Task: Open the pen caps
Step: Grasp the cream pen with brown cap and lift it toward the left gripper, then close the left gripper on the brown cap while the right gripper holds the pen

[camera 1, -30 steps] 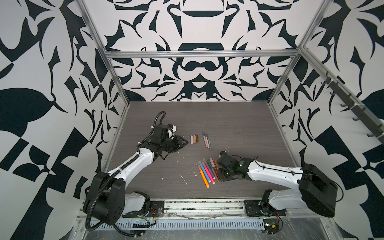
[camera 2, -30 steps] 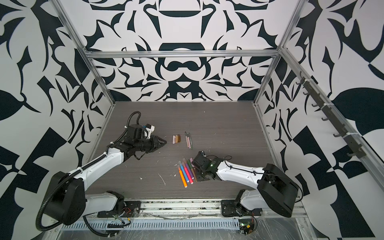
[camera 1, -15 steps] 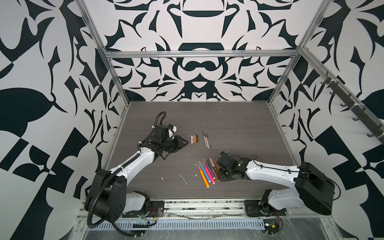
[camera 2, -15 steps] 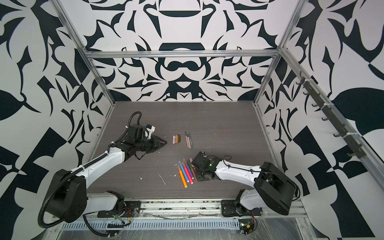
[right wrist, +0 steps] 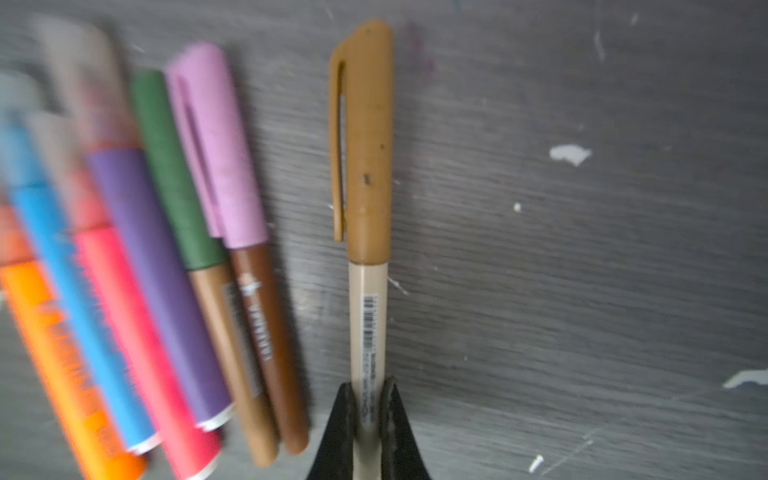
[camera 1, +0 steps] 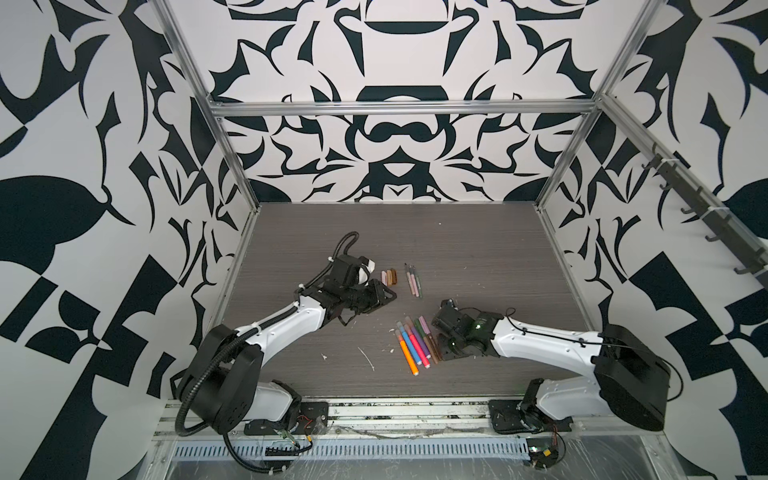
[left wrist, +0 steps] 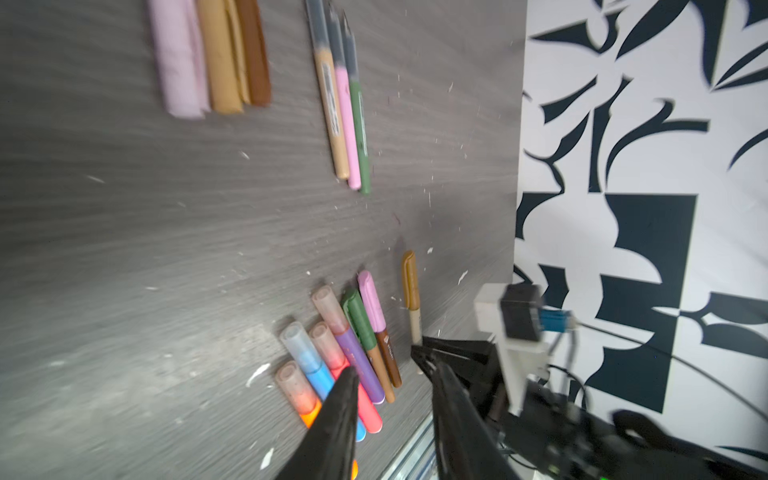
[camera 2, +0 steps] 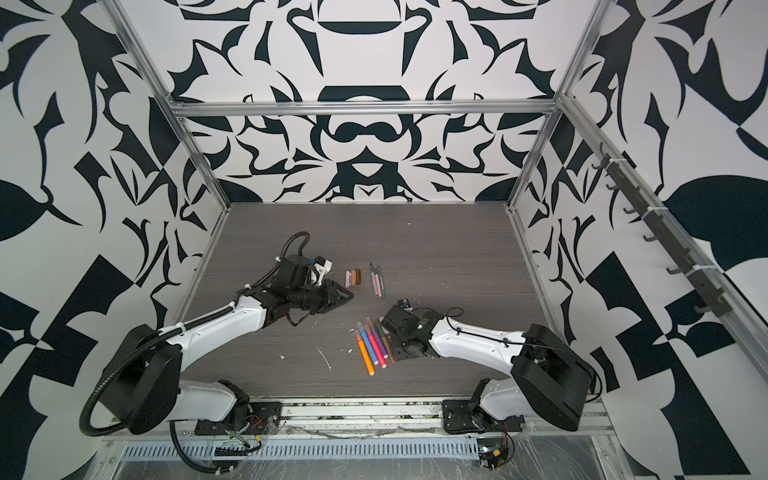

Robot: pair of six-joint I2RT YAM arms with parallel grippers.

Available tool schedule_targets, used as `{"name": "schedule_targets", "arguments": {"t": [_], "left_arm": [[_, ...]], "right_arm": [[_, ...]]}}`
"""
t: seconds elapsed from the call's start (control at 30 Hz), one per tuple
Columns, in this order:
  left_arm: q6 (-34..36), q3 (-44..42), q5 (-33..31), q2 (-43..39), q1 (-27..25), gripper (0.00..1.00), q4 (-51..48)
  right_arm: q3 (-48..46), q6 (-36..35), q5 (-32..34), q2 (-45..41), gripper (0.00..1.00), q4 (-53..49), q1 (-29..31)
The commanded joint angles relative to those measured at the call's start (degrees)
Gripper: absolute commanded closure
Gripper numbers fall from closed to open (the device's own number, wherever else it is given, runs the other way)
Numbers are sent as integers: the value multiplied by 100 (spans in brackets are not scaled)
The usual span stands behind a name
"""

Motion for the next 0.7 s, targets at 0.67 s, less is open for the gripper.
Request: {"name": "schedule_targets", "arguments": {"t": [0.67], "left_arm": [[-604, 621, -227, 1326, -1000, 67, 943]], "right_arm": [[771, -259, -1079, -424, 100, 561, 9]]}}
